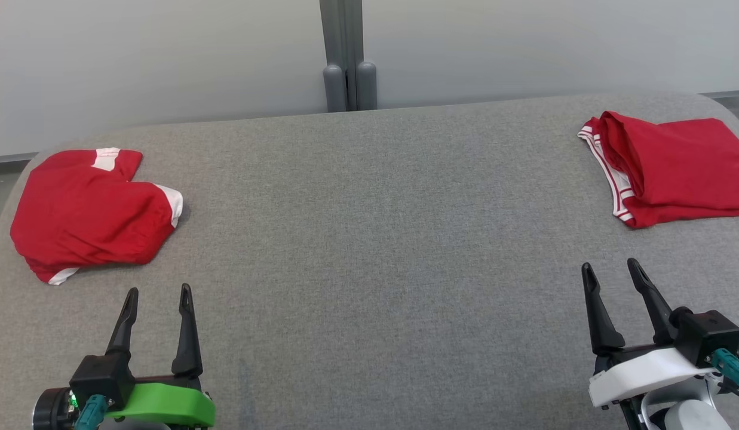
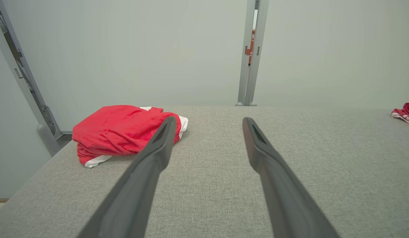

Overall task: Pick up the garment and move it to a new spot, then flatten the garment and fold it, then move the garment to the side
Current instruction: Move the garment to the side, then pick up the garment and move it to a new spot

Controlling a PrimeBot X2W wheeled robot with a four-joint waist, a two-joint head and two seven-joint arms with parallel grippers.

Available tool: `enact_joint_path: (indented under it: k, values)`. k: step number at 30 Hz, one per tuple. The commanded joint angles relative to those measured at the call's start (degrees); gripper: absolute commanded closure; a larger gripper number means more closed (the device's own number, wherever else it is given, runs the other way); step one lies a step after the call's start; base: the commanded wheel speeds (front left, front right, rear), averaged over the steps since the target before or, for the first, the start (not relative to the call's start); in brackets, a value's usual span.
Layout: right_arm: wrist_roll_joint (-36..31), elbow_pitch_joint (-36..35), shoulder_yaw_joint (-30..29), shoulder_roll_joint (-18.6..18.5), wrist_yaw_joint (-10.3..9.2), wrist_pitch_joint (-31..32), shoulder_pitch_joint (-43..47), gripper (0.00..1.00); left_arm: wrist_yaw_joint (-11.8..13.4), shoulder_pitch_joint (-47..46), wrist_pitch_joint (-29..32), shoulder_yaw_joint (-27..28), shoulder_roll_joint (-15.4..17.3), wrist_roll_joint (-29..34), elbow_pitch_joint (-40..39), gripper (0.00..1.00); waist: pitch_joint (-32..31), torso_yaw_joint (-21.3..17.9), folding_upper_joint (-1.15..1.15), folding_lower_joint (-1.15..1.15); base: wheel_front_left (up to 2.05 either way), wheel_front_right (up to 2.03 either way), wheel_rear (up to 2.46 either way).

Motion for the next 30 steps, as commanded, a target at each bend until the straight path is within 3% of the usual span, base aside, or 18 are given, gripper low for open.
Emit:
enact_joint_path:
  k: [1, 30]
  values:
    - [-0.46, -0.42, -0.50, 0.25, -0.11, -0.15, 0.84, 0.00, -0.23, 0.61, 0.05, 0.25, 0.01, -0.37, 0.18, 0.00, -0.27, 0.25, 0.00, 0.00, 0.00, 0.00, 0.00]
    - [-2.34, -0.41, -1.43, 1.93, -0.11, -0.15, 2.52, 0.00, -1.16, 0.00, 0.06, 0.98, -0.07, -0.34, 1.36, 0.00, -1.25, 2.07, 0.00, 0.00, 0.00, 0.00, 0.00]
